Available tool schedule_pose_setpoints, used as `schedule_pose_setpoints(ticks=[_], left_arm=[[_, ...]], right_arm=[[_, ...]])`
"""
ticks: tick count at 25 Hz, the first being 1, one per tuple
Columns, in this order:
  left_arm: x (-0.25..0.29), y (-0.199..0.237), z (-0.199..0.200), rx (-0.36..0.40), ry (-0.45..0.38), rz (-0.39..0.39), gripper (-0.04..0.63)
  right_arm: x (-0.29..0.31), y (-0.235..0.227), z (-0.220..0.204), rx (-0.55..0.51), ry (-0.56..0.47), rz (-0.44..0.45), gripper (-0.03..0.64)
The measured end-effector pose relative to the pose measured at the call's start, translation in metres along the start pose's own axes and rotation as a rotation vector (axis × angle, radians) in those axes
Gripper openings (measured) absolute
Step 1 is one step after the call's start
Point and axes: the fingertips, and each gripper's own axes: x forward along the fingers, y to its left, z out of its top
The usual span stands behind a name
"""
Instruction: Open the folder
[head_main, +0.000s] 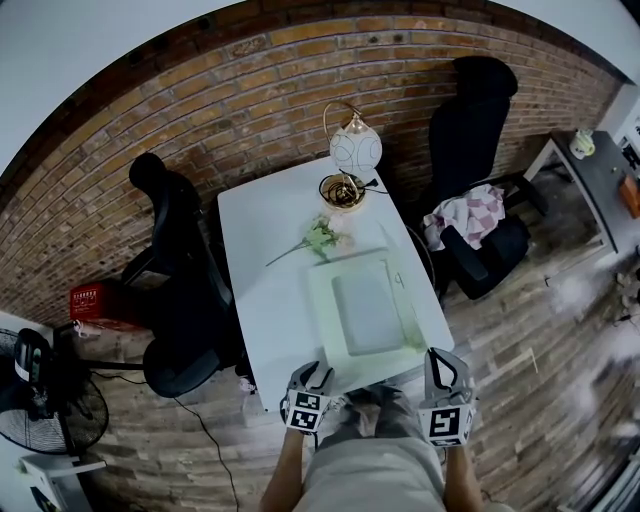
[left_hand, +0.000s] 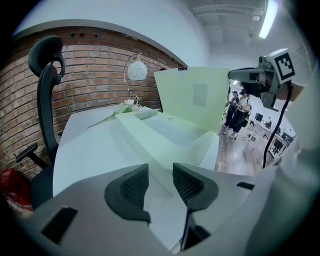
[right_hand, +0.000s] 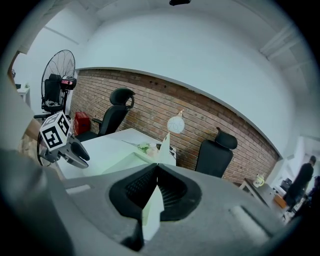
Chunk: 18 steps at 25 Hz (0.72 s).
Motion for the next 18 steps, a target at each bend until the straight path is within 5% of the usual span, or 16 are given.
schedule_pose_setpoints(ticks=[18], left_arm=[[0.0003,0.0023,0.0005,0.025,-0.001,-0.003,0.153]], right_arm=[[-0.0023,-0.0073,-0.0066,0.02,0.016,-0.036,0.008]])
